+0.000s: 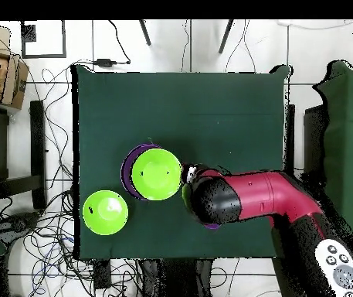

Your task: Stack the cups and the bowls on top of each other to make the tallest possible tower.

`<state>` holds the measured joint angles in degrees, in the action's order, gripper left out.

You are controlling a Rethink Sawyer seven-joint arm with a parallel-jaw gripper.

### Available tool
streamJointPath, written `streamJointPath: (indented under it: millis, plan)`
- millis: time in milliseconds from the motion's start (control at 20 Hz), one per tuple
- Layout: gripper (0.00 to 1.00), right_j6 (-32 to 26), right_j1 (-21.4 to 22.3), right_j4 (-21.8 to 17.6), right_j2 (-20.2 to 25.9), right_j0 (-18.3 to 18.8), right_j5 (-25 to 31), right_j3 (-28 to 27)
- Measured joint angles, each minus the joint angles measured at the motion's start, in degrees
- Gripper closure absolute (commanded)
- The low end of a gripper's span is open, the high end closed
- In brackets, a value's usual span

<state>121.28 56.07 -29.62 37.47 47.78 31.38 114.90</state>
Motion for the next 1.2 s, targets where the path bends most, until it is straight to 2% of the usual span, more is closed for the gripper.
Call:
streamJointPath:
  millis: [350,750,1200]
  plan:
    - [0.0,0.0,-2.8,0.0,-5.2,-2.5,-5.5,0.1]
    - [0.0,0.0,-6.0,0.0,-9.8,-3.7,-10.6,0.1]
    - [0.0,0.0,-7.1,0.0,-13.7,-4.5,-13.0,0.4]
